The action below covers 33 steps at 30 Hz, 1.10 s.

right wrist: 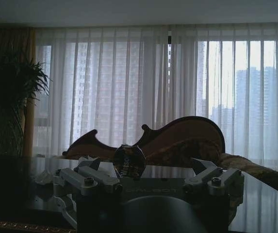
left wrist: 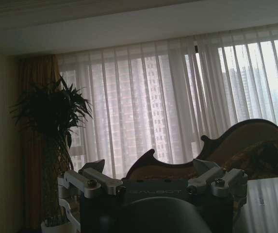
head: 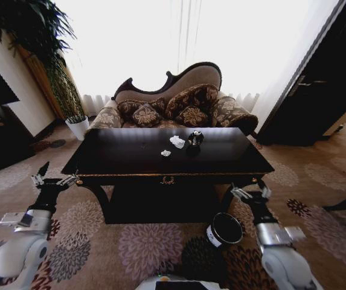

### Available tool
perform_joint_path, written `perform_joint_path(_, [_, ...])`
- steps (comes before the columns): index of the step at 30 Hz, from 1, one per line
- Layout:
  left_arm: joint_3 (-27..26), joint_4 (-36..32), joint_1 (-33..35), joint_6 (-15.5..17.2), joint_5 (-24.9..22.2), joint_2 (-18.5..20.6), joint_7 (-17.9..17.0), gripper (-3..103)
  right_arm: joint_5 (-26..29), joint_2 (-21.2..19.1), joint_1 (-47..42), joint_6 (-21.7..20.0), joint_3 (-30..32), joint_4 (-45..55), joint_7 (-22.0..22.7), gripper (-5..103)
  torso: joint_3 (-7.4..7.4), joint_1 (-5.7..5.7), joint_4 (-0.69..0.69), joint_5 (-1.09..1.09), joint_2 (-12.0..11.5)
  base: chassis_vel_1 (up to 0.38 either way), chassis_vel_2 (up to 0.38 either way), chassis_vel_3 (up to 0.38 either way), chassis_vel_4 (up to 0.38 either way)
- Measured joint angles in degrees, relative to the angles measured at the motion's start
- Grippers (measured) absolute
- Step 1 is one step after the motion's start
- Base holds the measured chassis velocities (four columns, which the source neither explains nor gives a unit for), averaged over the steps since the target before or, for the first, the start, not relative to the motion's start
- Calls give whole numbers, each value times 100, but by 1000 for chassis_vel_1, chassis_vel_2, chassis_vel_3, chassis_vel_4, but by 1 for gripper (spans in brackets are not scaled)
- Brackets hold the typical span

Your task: Move to the front of the table and place the trash on the table into the trash bin.

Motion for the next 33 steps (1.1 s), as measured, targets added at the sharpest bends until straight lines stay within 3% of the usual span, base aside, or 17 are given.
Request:
perform_joint_path(5, [0, 0, 0, 0, 0, 0, 0, 100, 412, -797, 583, -290, -382, -386, 23, 100, 0, 0, 0, 0, 0, 0, 0, 0, 0])
perform_joint_path(6, [0, 0, 0, 0, 0, 0, 0, 100, 412, -797, 583, -290, -382, -386, 23, 100, 0, 0, 0, 0, 0, 0, 0, 0, 0])
perform_joint_path(9, [0, 0, 0, 0, 0, 1, 0, 100, 665, -1380, 1175, -396, -811, -852, 25, 100, 0, 0, 0, -1, 0, 0, 0, 0, 0])
perform_joint_path(16, [0, 0, 0, 0, 0, 1, -1, 100, 1100, -2038, 2175, -460, -1621, -1637, 6, 100, 0, 0, -2, 1, 0, 0, 0, 0, 0])
perform_joint_path(19, [1, -1, 0, 0, 0, 0, -1, 100, 1494, -2280, 3173, -560, -2348, -2042, 19, 100, 0, 0, 0, -1, 0, 0, 0, 0, 0])
perform_joint_path(26, [1, 0, 0, 0, 0, 0, 0, 100, 1748, -2421, 4637, -684, -3662, -2636, 58, 100, 0, 0, 0, -1, 0, 0, 0, 0, 0])
perform_joint_path(30, [1, 0, -1, -1, 0, 1, 1, 100, 1738, -2179, 5879, -735, -4761, -3153, 52, 100, -1, 0, 0, -4, 0, 0, 0, 0, 0])
perform_joint_path(33, [1, 0, 0, -1, 0, 0, 2, 100, 1723, -1952, 6366, -766, -5219, -3451, 52, 100, 0, 0, 1, 0, -1, 0, 0, 0, 0])
